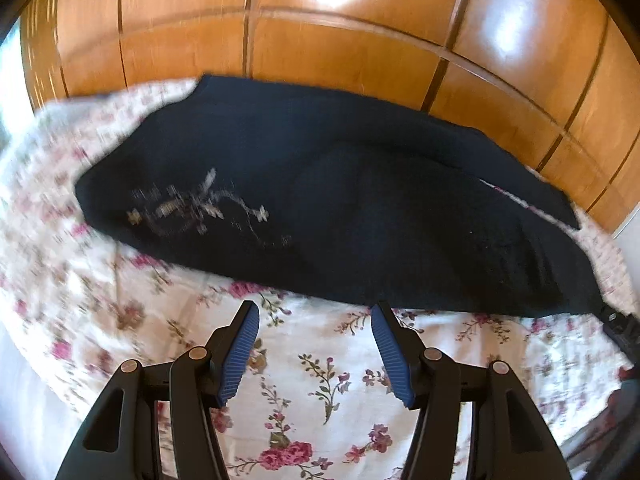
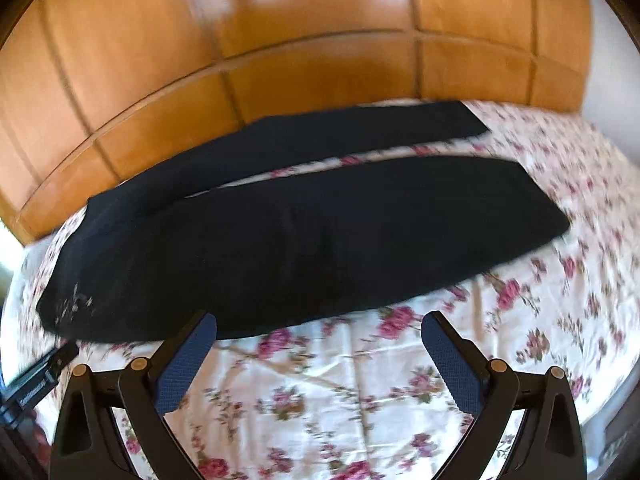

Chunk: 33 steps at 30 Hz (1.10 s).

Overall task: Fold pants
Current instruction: 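Grasp the black trousers' waistband with both grippers, one at each side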

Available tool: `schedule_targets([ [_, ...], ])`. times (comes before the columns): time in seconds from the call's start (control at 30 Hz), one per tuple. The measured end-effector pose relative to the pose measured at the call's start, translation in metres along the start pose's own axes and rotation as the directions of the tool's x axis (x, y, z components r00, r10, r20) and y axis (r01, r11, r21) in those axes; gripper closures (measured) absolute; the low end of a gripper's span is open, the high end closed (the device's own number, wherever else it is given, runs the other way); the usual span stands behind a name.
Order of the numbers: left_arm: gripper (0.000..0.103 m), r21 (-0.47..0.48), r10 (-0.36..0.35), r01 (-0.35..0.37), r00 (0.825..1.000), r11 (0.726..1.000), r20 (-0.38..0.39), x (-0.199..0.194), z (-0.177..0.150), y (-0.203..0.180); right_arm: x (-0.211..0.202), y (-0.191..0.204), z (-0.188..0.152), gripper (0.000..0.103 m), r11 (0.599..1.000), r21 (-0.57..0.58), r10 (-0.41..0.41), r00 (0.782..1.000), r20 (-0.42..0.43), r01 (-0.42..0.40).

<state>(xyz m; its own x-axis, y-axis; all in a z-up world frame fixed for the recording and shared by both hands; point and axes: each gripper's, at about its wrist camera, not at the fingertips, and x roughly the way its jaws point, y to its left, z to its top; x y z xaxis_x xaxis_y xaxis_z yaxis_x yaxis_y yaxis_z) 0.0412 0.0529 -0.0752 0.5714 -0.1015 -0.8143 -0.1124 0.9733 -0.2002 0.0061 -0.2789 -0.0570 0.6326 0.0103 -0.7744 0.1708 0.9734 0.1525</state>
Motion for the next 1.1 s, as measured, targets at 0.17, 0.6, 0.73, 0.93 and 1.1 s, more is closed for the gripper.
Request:
schedule_targets([
  [0.17, 0.043, -0.181, -0.149, 0.143, 0.989, 0.973, -0.020, 0.013, 0.001, 0.037, 0.005, -0.040, 0.002, 0.000, 0.988, 0.150, 0.038, 0.999, 0.011, -0.039],
  [0.6, 0.044, -0.303, -0.153, 0.190, 0.978, 0.934, 0.141, 0.023, 0.015, 0.117, 0.029, -0.142, -0.006, 0.011, 0.785, 0.525, 0.261, 0.944, 0.201, -0.328],
  [0.73, 0.044, -0.349, -0.168, 0.222, 0.969, 0.911, 0.179, 0.029, 0.010, 0.147, 0.033, -0.151, -0.002, 0.019, 0.769, 0.524, 0.267, 0.929, 0.255, -0.365],
  [0.93, 0.044, -0.385, -0.216, 0.304, 0.942, 0.871, 0.257, 0.035, 0.004, 0.173, 0.041, -0.161, -0.003, 0.038, 0.758, 0.503, 0.275, 0.903, 0.331, -0.415],
  [1.1, 0.044, -0.414, -0.228, 0.339, 0.928, 0.845, 0.295, 0.037, 0.008, 0.185, 0.052, -0.168, 0.006, 0.049, 0.762, 0.483, 0.280, 0.892, 0.355, -0.432],
])
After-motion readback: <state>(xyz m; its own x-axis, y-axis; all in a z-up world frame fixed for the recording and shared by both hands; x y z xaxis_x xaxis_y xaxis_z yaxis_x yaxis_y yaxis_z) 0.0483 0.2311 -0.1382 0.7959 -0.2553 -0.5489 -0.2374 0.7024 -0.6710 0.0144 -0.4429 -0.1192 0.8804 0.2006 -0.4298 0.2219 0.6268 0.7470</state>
